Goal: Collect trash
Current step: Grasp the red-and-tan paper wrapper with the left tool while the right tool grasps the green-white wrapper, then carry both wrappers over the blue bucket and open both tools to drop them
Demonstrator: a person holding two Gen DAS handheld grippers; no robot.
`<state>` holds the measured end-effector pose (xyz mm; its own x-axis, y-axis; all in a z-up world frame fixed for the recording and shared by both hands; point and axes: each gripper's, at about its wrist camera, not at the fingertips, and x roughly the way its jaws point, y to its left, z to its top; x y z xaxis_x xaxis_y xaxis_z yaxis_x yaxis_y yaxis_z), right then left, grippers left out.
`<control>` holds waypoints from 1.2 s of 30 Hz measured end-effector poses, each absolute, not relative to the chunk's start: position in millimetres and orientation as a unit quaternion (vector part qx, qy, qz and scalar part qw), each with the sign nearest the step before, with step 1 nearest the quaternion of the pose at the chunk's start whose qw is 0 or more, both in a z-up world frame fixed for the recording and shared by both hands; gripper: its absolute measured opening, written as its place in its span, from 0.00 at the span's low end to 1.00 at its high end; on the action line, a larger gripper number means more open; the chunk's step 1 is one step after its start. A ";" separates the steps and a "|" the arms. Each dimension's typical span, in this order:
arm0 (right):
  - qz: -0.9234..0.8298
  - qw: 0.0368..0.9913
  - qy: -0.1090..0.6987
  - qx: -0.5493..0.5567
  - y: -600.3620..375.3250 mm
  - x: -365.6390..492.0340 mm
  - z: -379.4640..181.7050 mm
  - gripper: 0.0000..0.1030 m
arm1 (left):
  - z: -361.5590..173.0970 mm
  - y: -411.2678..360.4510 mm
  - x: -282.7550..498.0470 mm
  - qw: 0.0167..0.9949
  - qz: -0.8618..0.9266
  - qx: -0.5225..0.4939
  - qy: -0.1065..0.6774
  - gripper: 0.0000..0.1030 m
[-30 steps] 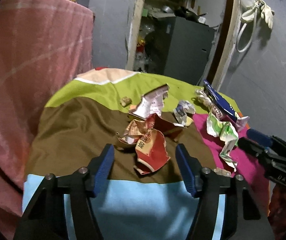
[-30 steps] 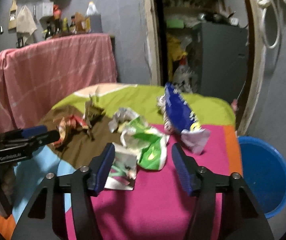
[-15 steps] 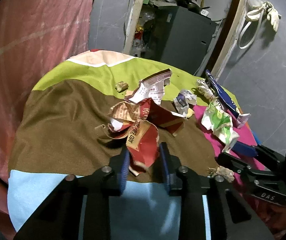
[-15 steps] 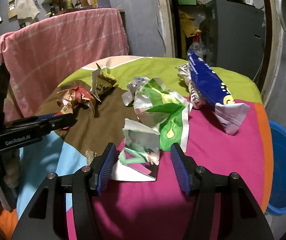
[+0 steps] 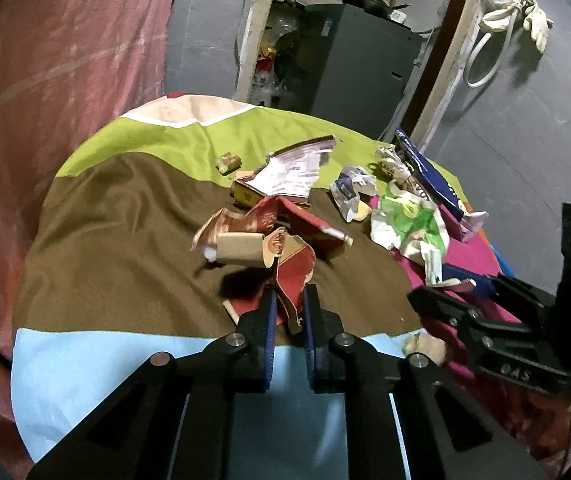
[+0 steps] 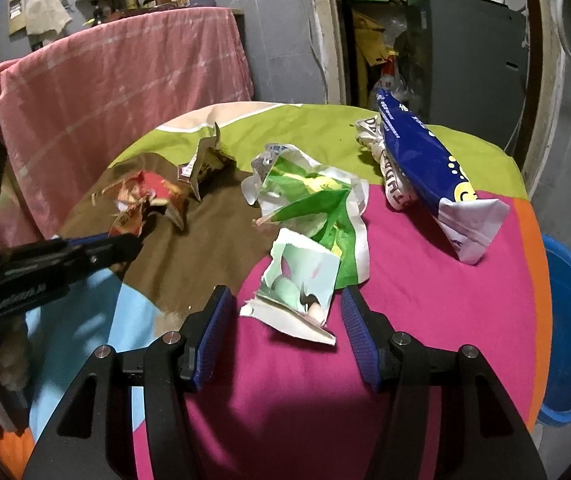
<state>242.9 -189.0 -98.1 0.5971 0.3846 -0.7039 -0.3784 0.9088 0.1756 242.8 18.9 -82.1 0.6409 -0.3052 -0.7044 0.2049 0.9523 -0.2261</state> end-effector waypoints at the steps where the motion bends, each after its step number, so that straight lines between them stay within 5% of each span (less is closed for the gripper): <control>1: 0.213 0.893 0.396 0.006 -189.3 244.5 -98.3 0.54 | -81.9 19.0 242.1 0.904 -0.142 -0.063 0.399 0.08; 5: 0.209 0.895 0.394 -0.004 -186.5 244.5 -99.9 0.53 | -81.4 16.4 237.5 0.904 -0.143 -0.061 0.399 0.05; 9: 0.200 0.899 0.391 0.001 -193.0 242.4 -99.7 0.35 | -80.5 13.3 228.0 0.903 -0.147 -0.066 0.399 0.04; 23: 0.206 0.931 0.298 0.046 -222.9 192.2 -70.5 0.34 | -57.9 -10.2 192.2 0.920 -0.161 -0.065 0.352 0.01; 36: 0.136 0.983 0.118 0.038 -287.1 139.9 18.1 0.34 | 19.0 -81.3 170.7 0.956 -0.209 -0.070 0.192 0.01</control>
<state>139.9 -287.1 18.1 0.9350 0.2768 -0.2218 -0.2590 0.9600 0.1063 170.7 -81.3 19.0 0.8386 -0.4272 -0.3380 0.3737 0.9026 -0.2136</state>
